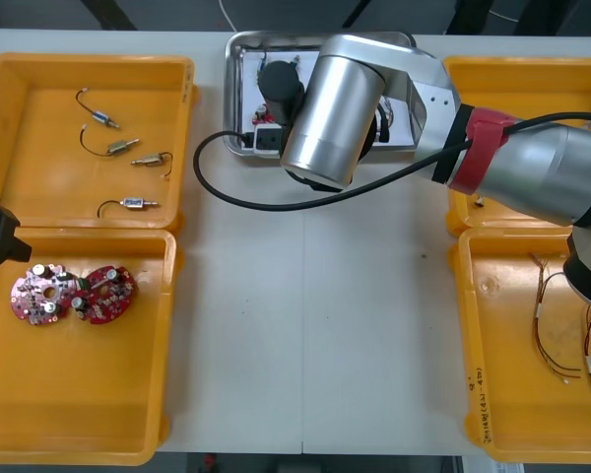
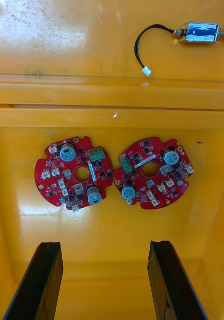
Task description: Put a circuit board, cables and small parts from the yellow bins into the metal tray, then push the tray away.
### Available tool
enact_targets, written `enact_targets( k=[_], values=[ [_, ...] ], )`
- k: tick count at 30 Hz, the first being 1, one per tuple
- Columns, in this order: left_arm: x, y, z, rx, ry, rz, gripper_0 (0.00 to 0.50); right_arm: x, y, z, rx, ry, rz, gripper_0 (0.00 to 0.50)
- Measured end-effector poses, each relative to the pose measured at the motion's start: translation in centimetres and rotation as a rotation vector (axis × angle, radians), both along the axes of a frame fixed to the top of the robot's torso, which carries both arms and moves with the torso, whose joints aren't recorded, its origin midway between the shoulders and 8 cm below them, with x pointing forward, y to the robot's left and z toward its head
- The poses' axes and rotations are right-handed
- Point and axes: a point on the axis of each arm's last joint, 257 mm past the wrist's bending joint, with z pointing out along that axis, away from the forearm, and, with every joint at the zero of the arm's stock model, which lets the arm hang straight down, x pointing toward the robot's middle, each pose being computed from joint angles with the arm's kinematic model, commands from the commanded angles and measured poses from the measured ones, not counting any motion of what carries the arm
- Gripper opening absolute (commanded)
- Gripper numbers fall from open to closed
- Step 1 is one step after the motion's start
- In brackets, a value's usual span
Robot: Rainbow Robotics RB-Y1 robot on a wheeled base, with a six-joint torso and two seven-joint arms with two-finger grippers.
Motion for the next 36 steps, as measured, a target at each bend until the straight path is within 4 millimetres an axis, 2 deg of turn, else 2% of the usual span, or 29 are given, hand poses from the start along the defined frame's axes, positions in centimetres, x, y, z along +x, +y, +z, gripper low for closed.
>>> enact_targets(
  k=[7,10,16,22,26,32,36],
  values=[
    [0.0,0.0,0.0,0.0,0.0,0.0,0.5,-3.2,0.4,2.9,-0.015,0.03,-0.021,0.5],
    [0.0,0.0,0.0,0.0,0.0,0.0,0.5,-5.4,0.0,4.0,-0.015,0.075,-0.039,0.5],
    [0.0,0.0,0.0,0.0,0.0,0.0,0.5,-9.0,-2.1,6.1,0.022,0.155,-0.091,0.5],
    [0.0,0.0,0.0,0.001,0.0,0.0,0.5,-9.6,-2.8,8.7,0.141,0.122,-0.085,0.5],
    [0.0,0.0,0.0,0.001,0.0,0.0,0.5,-10.0,-3.8,9.7,0.234,0.127,-0.104,0.5],
    [0.0,0.0,0.0,0.001,0.0,0.0,0.5,-10.9,-6.2,10.3,0.475,0.172,-0.27,0.5],
    [0.0,0.0,0.0,0.001,0.0,0.0,0.5,-11.2,-8.4,10.6,0.571,0.169,-0.336,0.5]
  ],
)
